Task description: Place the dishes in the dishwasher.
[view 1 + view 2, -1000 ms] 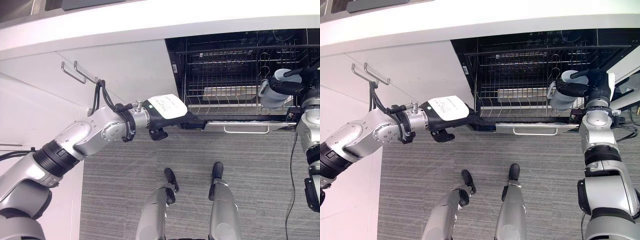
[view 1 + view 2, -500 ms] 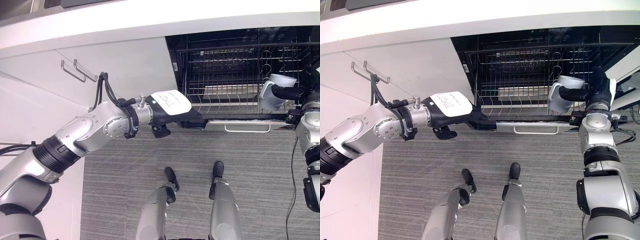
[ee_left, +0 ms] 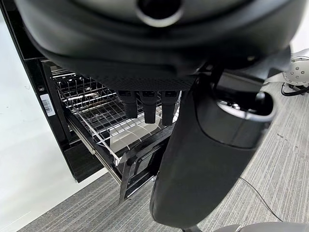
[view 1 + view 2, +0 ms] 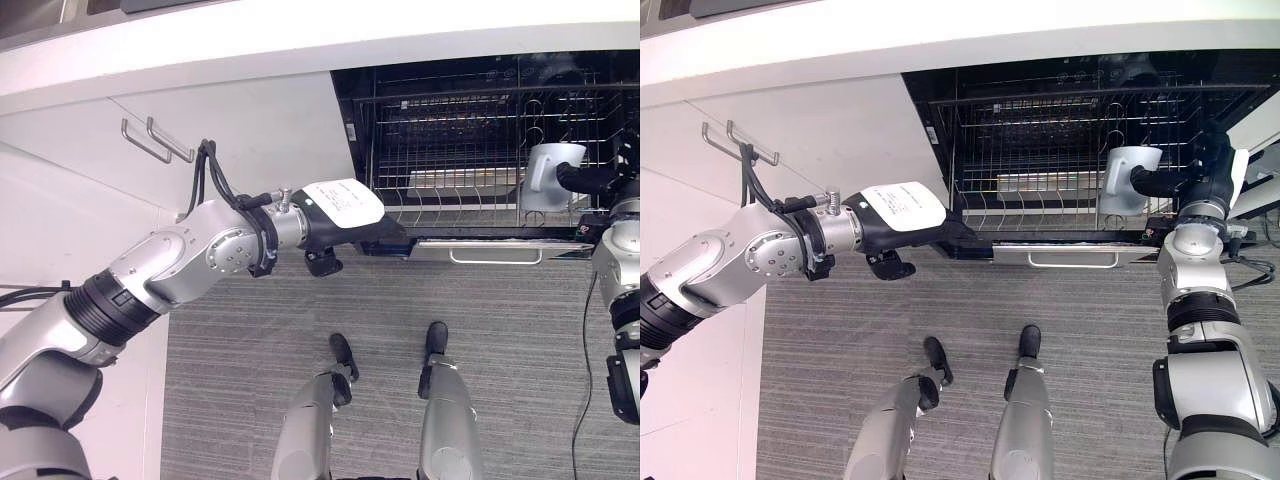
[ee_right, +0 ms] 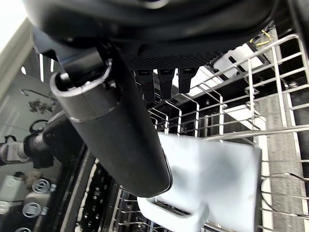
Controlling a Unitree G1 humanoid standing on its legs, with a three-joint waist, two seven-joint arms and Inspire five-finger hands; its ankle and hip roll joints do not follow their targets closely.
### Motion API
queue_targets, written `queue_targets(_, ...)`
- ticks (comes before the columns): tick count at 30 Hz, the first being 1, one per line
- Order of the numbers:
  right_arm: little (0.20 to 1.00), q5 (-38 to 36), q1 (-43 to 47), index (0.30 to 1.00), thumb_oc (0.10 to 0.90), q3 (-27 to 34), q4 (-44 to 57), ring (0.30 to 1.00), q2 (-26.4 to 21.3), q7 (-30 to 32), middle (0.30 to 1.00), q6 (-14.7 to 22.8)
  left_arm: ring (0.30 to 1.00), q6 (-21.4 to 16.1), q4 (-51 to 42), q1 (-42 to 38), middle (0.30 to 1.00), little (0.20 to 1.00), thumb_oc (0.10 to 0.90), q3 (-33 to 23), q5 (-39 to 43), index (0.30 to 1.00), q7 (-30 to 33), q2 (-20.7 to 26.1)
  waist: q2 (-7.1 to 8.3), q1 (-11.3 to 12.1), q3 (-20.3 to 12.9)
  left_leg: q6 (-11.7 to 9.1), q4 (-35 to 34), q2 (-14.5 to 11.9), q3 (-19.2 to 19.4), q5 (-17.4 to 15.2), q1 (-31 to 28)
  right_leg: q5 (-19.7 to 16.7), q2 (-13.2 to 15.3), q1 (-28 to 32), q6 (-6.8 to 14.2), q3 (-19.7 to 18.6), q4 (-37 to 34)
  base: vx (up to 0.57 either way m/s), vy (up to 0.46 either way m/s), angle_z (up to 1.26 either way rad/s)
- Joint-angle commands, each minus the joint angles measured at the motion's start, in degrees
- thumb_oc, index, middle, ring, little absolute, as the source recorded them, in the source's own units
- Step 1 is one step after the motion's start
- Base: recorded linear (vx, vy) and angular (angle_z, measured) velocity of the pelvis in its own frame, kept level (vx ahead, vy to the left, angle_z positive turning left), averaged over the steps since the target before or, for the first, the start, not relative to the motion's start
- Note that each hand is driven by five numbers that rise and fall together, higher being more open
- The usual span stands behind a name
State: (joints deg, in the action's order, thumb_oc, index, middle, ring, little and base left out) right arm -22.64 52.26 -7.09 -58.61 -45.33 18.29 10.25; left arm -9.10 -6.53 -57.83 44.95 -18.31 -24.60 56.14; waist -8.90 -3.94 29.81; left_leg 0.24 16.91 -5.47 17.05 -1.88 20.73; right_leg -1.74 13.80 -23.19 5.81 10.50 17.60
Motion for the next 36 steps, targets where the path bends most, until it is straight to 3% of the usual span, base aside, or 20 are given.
queue_targets(1,0.9,1.0,5.2,0.9,0.8,3.0,7.5,0.9,-4.5,4.7,0.9,9.7,0.9,-0.7,-5.9,-4.2,0.9,0.9,0.8,-5.9,2.6,0.9,1.1,1.7,-4.59,0.2,0.0,-3.7,0.3,-0.3,-6.1,-2.6,0.0,9.2,-2.7,0.8,0.6,0.1,4.8,-0.01,0.031,-0.01)
queue_targets(5,0.9,5.0,3.9,0.9,0.8,4.3,13.1,0.9,-4.1,7.3,0.9,10.2,0.9,-0.6,-5.9,-3.3,0.9,0.9,0.8,-6.7,2.6,0.9,1.3,1.8,-4.68,-0.4,0.0,-3.7,0.3,-0.2,-5.8,-2.7,-0.2,9.3,-2.7,1.0,0.6,-0.1,4.5,-0.01,0.037,-0.02)
queue_targets(13,0.9,4.8,-2.7,0.9,0.8,7.2,21.1,0.9,-1.5,8.2,0.9,9.4,0.9,-0.4,-6.5,-0.2,0.9,0.9,0.8,-9.3,1.0,0.9,1.2,1.1,-4.88,-1.4,0.0,-3.5,0.3,-0.2,-5.1,-3.0,-0.5,9.2,-2.7,1.0,0.7,-0.6,4.0,-0.01,0.028,-0.01)
queue_targets(23,0.9,3.0,-7.4,0.9,0.8,9.8,26.5,0.9,1.8,9.5,0.9,11.9,0.9,-0.6,-6.0,1.6,0.9,0.9,0.8,-10.4,0.1,0.9,1.5,0.6,-5.1,-2.3,0.0,-3.4,0.3,-0.4,-4.4,-3.3,-1.3,9.1,-2.5,1.7,0.8,-1.0,3.7,-0.01,0.019,-0.04)
queue_targets(36,0.9,0.9,-20.5,0.9,0.8,12.7,45.8,0.9,8.6,8.5,0.9,15.3,0.9,-1.0,-5.6,10.5,0.9,0.9,0.8,-15.7,-3.8,0.9,4.4,0.2,-4.44,-5.2,0.0,-3.1,0.3,-0.9,-2.9,-4.6,-5.6,9.3,-2.7,5.7,0.8,-1.5,2.3,0.0,0.037,-0.03)
